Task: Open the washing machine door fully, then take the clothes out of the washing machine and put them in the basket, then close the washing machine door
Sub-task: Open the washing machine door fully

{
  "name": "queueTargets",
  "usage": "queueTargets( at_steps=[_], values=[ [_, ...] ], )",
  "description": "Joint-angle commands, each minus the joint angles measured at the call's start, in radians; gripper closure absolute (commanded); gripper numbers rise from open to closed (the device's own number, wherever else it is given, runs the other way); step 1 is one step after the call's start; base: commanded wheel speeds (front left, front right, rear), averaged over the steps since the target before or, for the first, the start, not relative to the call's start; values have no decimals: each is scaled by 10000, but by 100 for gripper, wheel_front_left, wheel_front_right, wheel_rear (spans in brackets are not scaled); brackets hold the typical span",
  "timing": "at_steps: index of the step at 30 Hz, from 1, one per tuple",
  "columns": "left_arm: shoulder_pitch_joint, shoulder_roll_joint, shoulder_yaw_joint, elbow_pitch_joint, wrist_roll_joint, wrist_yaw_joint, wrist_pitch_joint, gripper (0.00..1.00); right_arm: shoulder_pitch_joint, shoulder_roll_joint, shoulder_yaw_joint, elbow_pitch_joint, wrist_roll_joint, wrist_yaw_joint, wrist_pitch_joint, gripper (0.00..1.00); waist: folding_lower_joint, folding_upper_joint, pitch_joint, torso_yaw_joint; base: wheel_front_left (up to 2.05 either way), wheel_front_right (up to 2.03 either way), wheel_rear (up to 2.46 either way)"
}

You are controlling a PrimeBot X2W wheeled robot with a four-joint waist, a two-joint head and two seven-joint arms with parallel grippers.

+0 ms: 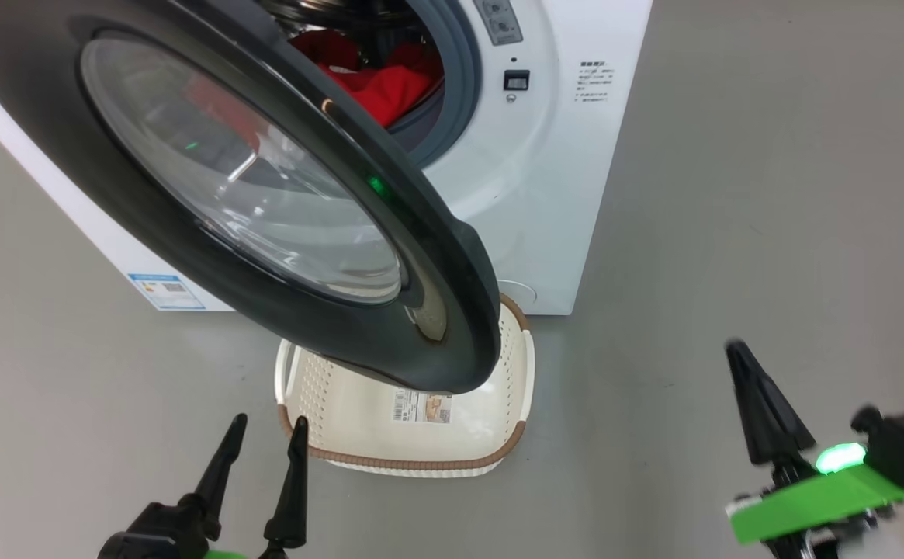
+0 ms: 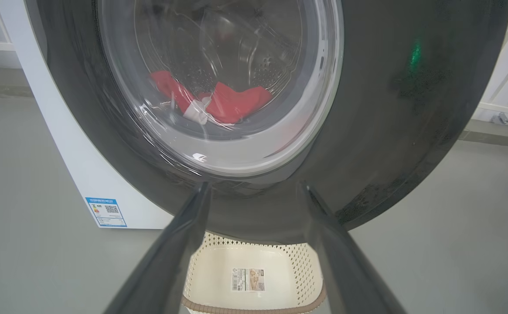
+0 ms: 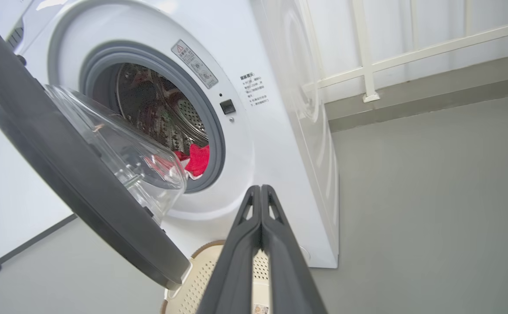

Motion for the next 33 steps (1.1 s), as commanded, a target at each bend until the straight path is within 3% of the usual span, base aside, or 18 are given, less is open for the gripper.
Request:
queueTargets(
  at_steps=[1,12,18,25,33],
  values=[
    [-35,106,291,-274,-27,86,-92,0,-379,-179,304,-309,187,50,-64,100,0,0,15,29,0,0,0],
    [-225,106,83,-284,-163,117,-92,0,-2821,-1016,2396,-446,3042,50,-64,100,0,0,339,488,0,0,0],
    [-342,106,-119,-287,-275,165,-92,0,-4355,-1702,4138,-418,6643,50,86,100,0,0,628,812,0,0,0],
    [-531,106,-303,-287,-417,196,-92,0,-5395,-2105,4611,-425,10011,50,2173,100,0,0,902,1049,0,0,0],
    [-721,106,-534,-285,-589,255,-92,0,-5938,-1946,3942,320,11642,50,5142,100,0,0,1140,1241,0,0,0]
  ],
)
